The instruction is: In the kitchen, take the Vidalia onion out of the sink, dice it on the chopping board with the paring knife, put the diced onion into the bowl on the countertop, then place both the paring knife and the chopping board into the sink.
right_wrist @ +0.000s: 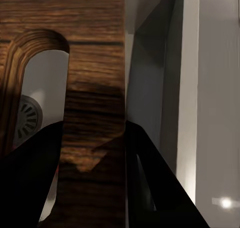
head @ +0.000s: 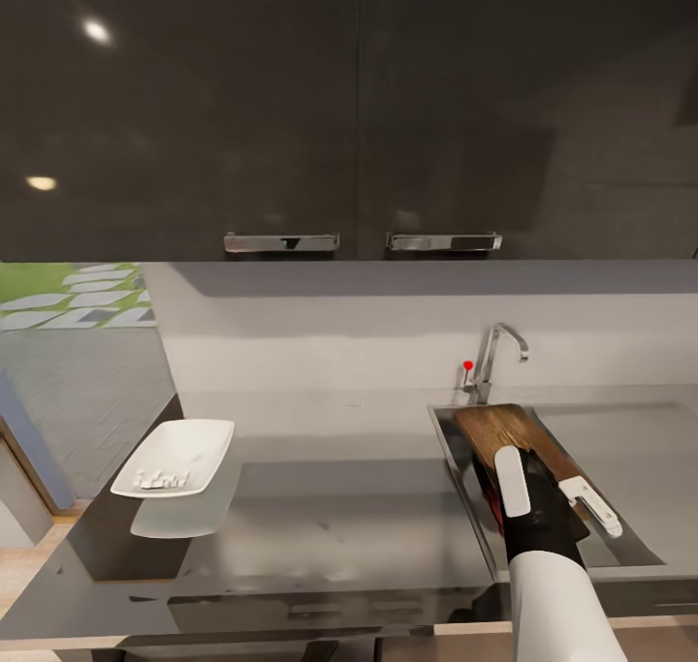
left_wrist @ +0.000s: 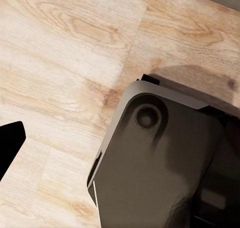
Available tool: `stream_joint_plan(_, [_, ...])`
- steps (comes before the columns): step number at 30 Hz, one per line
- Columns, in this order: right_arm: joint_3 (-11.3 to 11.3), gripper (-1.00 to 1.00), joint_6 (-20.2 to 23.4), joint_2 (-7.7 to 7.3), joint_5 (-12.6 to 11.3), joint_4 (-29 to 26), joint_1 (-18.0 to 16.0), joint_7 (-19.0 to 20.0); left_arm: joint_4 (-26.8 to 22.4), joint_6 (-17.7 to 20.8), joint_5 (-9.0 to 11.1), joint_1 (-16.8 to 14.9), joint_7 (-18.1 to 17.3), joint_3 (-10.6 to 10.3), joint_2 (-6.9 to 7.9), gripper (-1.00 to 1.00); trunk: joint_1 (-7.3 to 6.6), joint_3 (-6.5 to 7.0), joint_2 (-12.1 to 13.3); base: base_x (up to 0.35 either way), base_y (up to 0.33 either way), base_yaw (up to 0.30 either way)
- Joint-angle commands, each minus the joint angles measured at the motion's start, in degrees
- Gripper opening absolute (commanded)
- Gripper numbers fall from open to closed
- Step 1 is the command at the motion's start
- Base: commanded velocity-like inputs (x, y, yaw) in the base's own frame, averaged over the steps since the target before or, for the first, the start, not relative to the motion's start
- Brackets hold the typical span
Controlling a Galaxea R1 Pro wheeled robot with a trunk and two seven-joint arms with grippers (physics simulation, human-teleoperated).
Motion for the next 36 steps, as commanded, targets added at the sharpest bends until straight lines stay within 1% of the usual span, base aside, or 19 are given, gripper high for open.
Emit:
stream_joint_plan(1, [-0.1,-1.00,0.5,0.04,0.0,-0.1,0.0,-0.2,0.2,-0.4,0.0,-0.1,0.0,0.2,0.00,1.00,0.03,-0.10,-0.1,0.000,0.000,0.000])
stream_joint_plan(4, [-0.2,-1.00,0.3,0.04,0.0,-0.1,0.0,-0.2,0.2,-0.4,0.0,-0.1,0.0,0.2,0.00,1.00,0.03,-0.10,-0.1,0.000,0.000,0.000])
stream_joint_plan(6, [-0.6,-1.00,0.3,0.04,0.0,-0.1,-0.1,-0.2,0.2,-0.4,0.0,-0.1,0.0,0.2,0.00,1.00,0.03,-0.10,-0.1,0.000,0.000,0.000])
stream_joint_plan(7, [-1.2,-1.00,0.3,0.04,0.0,-0.1,-0.1,-0.1,0.2,-0.4,0.0,-0.1,0.0,0.2,0.00,1.00,0.03,-0.10,-0.1,0.000,0.000,0.000])
stream_joint_plan(8, [-2.6,-1.00,0.3,0.04,0.0,-0.1,-0.1,-0.1,0.2,-0.4,0.0,-0.1,0.0,0.2,0.00,1.00,0.03,-0.12,-0.1,0.000,0.000,0.000])
stream_joint_plan(12, [-4.1,-1.00,0.4,0.04,-0.1,-0.1,-0.1,-0.1,0.2,-0.4,0.0,-0.1,0.0,0.2,-0.08,1.00,0.03,-0.36,-0.1,0.000,0.000,0.000])
stream_joint_plan(27, [-4.2,-1.00,0.4,0.04,0.0,-0.1,-0.1,0.0,0.2,-0.4,0.0,-0.1,0.0,0.2,-0.10,1.00,0.03,-1.72,-0.1,0.001,0.000,0.000])
stream_joint_plan(32, [-4.1,-1.00,0.4,0.04,0.0,-0.1,0.0,0.0,0.2,-0.5,0.0,-0.1,0.0,0.2,-0.09,1.00,0.03,-2.18,-0.1,0.189,0.087,0.000])
stream_joint_plan(36, [-4.1,-1.00,0.4,0.04,0.0,-0.1,0.0,0.0,0.2,-0.4,0.0,-0.1,0.0,0.2,-0.02,1.00,0.03,-2.49,-0.1,0.061,0.023,0.000])
